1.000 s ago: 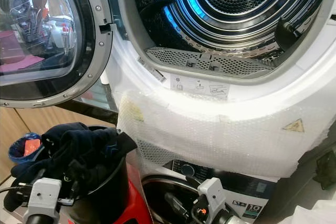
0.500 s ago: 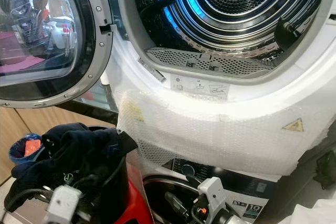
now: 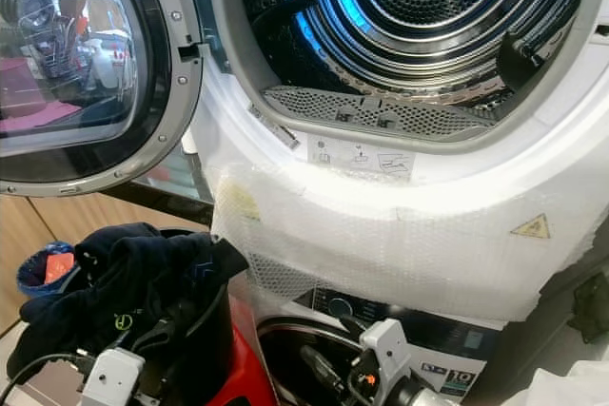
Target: Clothes washing
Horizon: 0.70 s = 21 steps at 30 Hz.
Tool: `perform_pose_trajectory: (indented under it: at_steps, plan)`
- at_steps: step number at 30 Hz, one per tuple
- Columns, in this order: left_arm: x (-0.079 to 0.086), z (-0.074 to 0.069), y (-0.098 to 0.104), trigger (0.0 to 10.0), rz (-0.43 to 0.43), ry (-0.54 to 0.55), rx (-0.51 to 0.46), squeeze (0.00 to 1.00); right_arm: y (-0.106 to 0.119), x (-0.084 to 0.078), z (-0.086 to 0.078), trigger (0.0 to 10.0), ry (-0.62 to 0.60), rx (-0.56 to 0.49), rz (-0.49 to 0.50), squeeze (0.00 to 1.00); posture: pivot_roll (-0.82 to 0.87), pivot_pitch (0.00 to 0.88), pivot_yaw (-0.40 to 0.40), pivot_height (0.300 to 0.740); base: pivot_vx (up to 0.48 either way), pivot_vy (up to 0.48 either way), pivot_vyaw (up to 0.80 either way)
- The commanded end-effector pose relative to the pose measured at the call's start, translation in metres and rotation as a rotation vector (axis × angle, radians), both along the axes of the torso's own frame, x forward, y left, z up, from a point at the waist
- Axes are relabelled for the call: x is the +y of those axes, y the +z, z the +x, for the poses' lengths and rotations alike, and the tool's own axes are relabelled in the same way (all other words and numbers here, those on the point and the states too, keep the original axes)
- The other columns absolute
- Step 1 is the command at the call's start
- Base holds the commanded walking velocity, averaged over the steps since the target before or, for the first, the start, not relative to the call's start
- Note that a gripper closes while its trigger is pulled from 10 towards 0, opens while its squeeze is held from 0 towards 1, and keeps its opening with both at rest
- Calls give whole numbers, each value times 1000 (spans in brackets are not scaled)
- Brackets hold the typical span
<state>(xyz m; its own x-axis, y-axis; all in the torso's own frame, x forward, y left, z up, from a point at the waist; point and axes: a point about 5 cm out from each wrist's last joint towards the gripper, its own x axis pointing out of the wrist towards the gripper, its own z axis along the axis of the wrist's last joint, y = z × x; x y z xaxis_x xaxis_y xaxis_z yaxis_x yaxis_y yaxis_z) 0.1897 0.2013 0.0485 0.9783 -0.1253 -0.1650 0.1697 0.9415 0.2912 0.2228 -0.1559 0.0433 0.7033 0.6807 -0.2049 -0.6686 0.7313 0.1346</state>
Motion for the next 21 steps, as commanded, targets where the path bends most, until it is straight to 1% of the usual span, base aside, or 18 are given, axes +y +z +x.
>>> perform_pose_trajectory:
  at_steps: [1, 9, 11, 14, 21]
  plan:
    - [1, 2, 0, 0, -3, -19, -2, 0, 2, 1, 2, 10000, -4, -6, 9, 0, -19, 0, 32, 740, 0, 0, 0]
    - [-5, 5, 2, 0, 0, -55, -20, 0, 2, 0, 2, 10000, -10, -5, 10, 0, -22, 0, 32, 740, 0, 0, 0]
    - [-8, 9, 3, 0, -8, -73, -27, 0, 2, 0, 2, 10000, -11, -5, 10, 0, -25, 0, 35, 740, 0, 0, 0]
    - [-10, 11, 4, 0, -13, -85, -33, 0, 2, 0, 2, 10000, -13, -6, 10, 0, -25, 0, 35, 740, 0, 0, 0]
    - [-14, 12, 5, 0, -9, -121, -40, 0, 1, 1, 0, 10000, -18, -3, 10, 0, -33, 0, 43, 740, 0, 0, 0]
